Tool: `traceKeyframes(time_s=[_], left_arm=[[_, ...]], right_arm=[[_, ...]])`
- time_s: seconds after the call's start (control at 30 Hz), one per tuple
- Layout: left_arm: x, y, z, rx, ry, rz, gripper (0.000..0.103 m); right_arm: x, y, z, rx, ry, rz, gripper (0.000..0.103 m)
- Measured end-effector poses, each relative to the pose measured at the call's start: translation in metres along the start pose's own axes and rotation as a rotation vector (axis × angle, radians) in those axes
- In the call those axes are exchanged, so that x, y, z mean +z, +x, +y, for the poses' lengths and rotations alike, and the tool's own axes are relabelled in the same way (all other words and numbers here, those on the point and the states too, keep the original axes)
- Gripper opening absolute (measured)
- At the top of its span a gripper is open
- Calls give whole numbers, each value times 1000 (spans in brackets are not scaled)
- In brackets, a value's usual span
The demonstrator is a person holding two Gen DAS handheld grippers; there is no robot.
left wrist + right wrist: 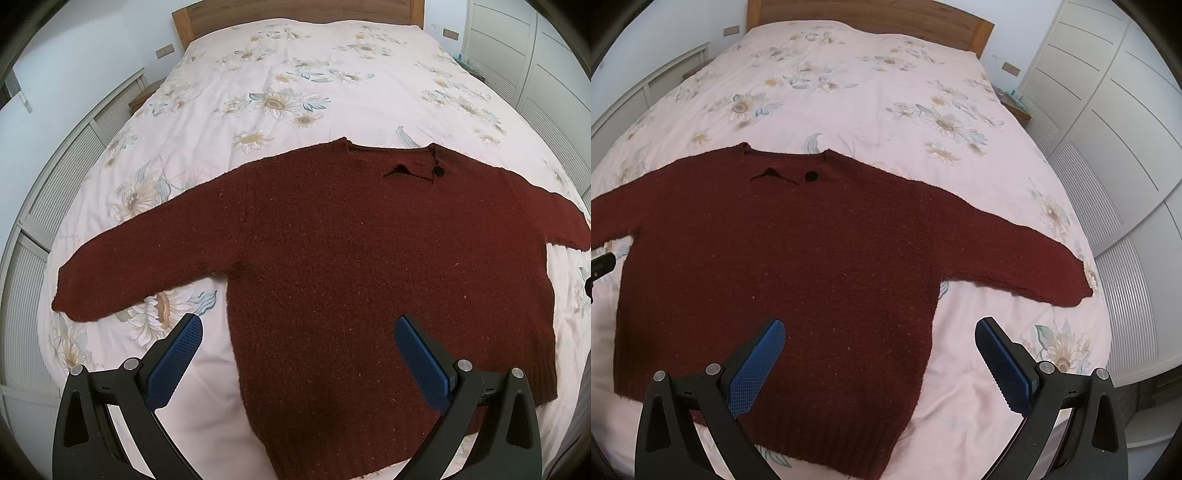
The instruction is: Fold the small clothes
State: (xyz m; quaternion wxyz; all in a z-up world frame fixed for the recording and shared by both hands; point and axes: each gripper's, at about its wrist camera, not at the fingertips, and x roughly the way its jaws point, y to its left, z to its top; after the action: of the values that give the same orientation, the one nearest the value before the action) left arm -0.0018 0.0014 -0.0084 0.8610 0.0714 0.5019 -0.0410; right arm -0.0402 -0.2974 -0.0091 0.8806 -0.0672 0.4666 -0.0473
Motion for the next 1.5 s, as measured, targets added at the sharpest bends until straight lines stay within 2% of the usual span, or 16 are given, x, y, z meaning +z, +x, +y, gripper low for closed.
traceKeyframes(time_s=[0.27,0.47,0.53,0.57,0.67,0.77,0.97,1.17,1.33,1.5], left_arm=[[1,2,0,15,13,11,102],[4,2,-2,75,59,30,102],[7,4,-3,74,63,10,102],[9,4,-5,50,55,-30,102],[15,5,-9,8,61,-91,102],[25,10,-12,6,70,-100,102],[44,25,-15,8,79,-65,102],[57,47,-16,7,73,-35,102],[62,69,-12,-23,58,24,102],[60,89,-8,-39,46,69,102]], right_arm=[[1,2,-2,3,4,0,103],[3,7,-17,18,51,-23,103],[5,12,-29,19,74,-29,103],[7,15,-38,15,86,-31,103],[13,32,-75,-18,145,-36,103],[16,57,-120,-24,231,-33,103],[9,124,-219,-100,394,38,103],[-14,197,-319,-91,622,148,103],[-35,232,-369,-52,800,177,103],[-44,247,-389,-21,888,174,103]])
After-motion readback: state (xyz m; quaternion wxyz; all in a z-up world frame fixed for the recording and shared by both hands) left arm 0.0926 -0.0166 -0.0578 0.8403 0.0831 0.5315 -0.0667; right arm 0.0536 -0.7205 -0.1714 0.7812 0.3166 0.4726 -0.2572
